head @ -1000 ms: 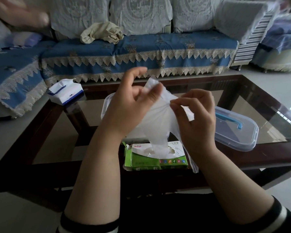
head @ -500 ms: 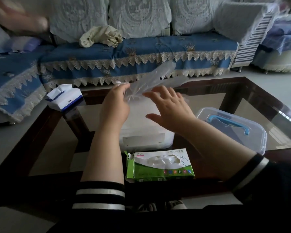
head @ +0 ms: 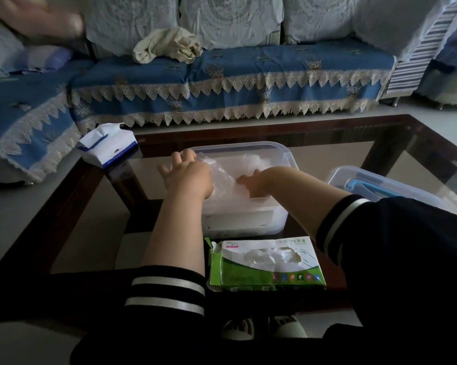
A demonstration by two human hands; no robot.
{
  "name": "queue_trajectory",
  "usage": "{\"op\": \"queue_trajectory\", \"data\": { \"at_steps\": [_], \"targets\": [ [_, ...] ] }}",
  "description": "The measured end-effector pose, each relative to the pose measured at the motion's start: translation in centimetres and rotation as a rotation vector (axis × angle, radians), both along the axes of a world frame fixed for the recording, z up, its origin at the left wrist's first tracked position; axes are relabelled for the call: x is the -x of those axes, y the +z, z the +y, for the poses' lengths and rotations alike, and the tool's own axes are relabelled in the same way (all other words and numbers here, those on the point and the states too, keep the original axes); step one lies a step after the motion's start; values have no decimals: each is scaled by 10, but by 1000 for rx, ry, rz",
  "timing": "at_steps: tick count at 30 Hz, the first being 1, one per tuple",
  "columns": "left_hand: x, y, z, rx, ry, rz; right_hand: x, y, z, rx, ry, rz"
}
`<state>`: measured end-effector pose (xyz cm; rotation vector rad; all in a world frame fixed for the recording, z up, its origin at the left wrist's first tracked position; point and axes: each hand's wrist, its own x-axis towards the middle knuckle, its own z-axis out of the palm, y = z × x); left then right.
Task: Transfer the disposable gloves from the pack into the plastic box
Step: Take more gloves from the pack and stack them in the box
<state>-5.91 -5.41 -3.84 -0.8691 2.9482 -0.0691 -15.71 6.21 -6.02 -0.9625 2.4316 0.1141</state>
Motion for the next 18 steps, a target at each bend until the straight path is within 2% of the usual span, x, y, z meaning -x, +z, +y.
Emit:
{"op": "queue_trajectory", "data": {
  "at_steps": [5, 8, 10, 13, 15, 16, 18],
  "targets": [
    [-2, -1, 5, 19, 32, 13, -8, 25, 9, 114, 13, 10],
    [-7, 4, 9, 0, 59, 17, -13, 45, 24, 363, -2, 34],
    [-10, 9, 12, -31, 83, 8, -14, 55, 37, 538, -49, 168],
    [-16, 12, 11, 15, 61, 51, -25, 64, 66, 927, -242, 311],
    [-21, 14, 11, 65, 34, 129, -45, 65, 89, 1178, -327, 265],
    [-25, 17, 12, 83, 12, 186, -58, 64, 99, 1227, -324, 198],
    [-34, 20, 20, 92, -48, 324, -84, 55, 113, 1123, -238, 60]
  ]
}}
